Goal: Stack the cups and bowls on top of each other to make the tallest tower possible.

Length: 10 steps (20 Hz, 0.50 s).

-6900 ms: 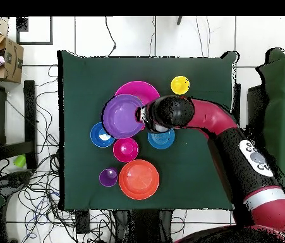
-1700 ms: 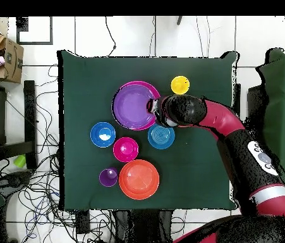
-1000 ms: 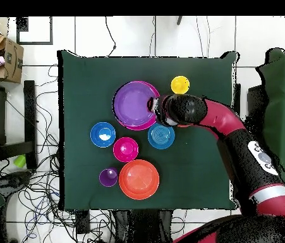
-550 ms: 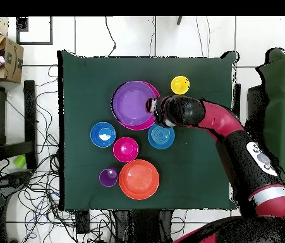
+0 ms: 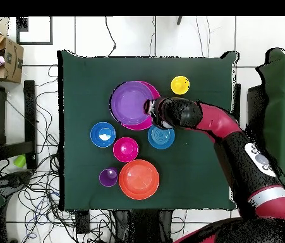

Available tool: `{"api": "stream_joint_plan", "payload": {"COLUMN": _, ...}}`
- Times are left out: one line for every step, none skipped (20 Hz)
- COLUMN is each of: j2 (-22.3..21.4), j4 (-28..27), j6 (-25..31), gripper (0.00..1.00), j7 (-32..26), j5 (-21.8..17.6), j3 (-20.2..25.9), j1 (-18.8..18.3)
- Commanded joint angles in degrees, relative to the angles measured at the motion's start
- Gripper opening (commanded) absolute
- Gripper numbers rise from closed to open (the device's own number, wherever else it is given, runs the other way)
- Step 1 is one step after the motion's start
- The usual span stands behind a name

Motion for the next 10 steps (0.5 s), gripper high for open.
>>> {"api": "stream_joint_plan", "payload": {"j2": 0.68, "j4": 2.75, "j6": -3.64, "gripper": 0.0, "j7": -0.97, "j5": -6.87, "j3": -3.84, "j1": 2.3}}
{"api": "stream_joint_plan", "payload": {"j2": 0.67, "j4": 2.84, "j6": -3.73, "gripper": 0.0, "j7": -1.04, "j5": -6.86, "j3": -3.86, "j1": 2.28}}
{"api": "stream_joint_plan", "payload": {"j2": 1.02, "j4": 2.52, "j6": -3.71, "gripper": 0.0, "j7": -1.48, "j5": -6.91, "j3": -3.81, "j1": 2.12}}
{"api": "stream_joint_plan", "payload": {"j2": 1.05, "j4": 2.58, "j6": -3.82, "gripper": 0.0, "j7": -1.64, "j5": -6.95, "j3": -3.81, "j1": 2.06}}
{"api": "stream_joint_plan", "payload": {"j2": 1.34, "j4": 2.28, "j6": -3.82, "gripper": 0.0, "j7": -1.95, "j5": -7.06, "j3": -3.79, "j1": 1.94}}
{"api": "stream_joint_plan", "payload": {"j2": 1.31, "j4": 2.48, "j6": -3.99, "gripper": 0.0, "j7": -1.93, "j5": -7.19, "j3": -3.7, "j1": 1.79}}
{"api": "stream_joint_plan", "payload": {"j2": 1.45, "j4": 2.38, "j6": -4.12, "gripper": 0.0, "j7": -1.95, "j5": -7.35, "j3": -3.7, "j1": 1.71}}
{"api": "stream_joint_plan", "payload": {"j2": 1.32, "j4": 2.72, "j6": -4.28, "gripper": 0.0, "j7": -1.84, "j5": -7.48, "j3": -3.66, "j1": 1.55}}
{"api": "stream_joint_plan", "payload": {"j2": 1.33, "j4": 2.87, "j6": -4.44, "gripper": 0.0, "j7": -1.71, "j5": -7.58, "j3": -3.64, "j1": 1.5}}
{"api": "stream_joint_plan", "payload": {"j2": 1.33, "j4": 3.03, "j6": -4.61, "gripper": 0.0, "j7": -1.59, "j5": -7.68, "j3": -3.62, "j1": 1.46}}
